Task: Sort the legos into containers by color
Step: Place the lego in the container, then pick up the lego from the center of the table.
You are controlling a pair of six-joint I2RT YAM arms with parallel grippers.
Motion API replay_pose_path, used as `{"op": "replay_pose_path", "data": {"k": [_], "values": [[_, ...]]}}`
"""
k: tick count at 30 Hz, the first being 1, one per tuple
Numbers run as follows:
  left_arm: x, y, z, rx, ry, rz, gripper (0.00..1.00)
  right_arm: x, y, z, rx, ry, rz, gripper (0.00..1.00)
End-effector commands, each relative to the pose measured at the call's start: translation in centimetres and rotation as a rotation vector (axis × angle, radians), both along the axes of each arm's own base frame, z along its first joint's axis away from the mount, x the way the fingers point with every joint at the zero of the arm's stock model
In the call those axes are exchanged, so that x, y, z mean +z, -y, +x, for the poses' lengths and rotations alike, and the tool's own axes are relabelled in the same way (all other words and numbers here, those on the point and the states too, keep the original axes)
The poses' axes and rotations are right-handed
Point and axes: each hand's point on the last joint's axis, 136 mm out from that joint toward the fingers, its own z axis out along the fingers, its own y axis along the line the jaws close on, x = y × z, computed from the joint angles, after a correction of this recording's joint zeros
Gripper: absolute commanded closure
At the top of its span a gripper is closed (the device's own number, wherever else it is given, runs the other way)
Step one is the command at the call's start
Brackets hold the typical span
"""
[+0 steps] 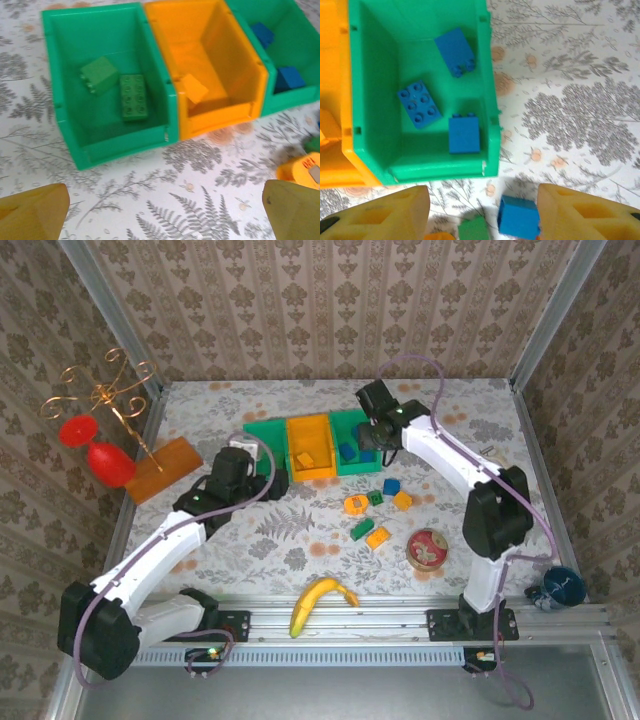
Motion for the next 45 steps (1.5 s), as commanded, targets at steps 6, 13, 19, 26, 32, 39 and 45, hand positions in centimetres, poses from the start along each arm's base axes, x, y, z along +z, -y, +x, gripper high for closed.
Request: {"op": "replay_pose_path", "data": {"k": [6,13,19,26,32,39,45], "values": [[0.2,5.9,-1.4,-0.195,0.064,0.035,0.00,-0.3,4.0,-4.0,-0.144,0.022,0.028,0.32],[-0.9,11.2,-2.4,-0.347,0.075,0.110,0.00,-1.1,6.9,-6.8,-0.223,0.019,0.044,0.20],[-2.3,14.9,-3.1,-0.448,0.066,0.144,0.02,-1.6,9.5,-8.5,-0.295,0.009,0.050,0.00],[-4.2,18.2,-3.8,-0.550,0.018,0.191,0.04,-0.9,11.7,-9.8,-0.370,0.036,0.085,0.00],[-6.4,19.5,-3.7,-0.577,-0.062,0.214,0.06,-1.1,12.6,-10.2,-0.399,0.024,0.064,0.00],[-8.4,20.3,-3.3,-0.587,-0.128,0.258,0.13,-1.3,13.0,-10.1,-0.421,0.020,0.055,0.00],[-10.3,20.6,-2.9,-0.581,-0.173,0.291,0.21,-1.2,13.1,-10.0,-0.425,0.029,0.058,0.00]]}}
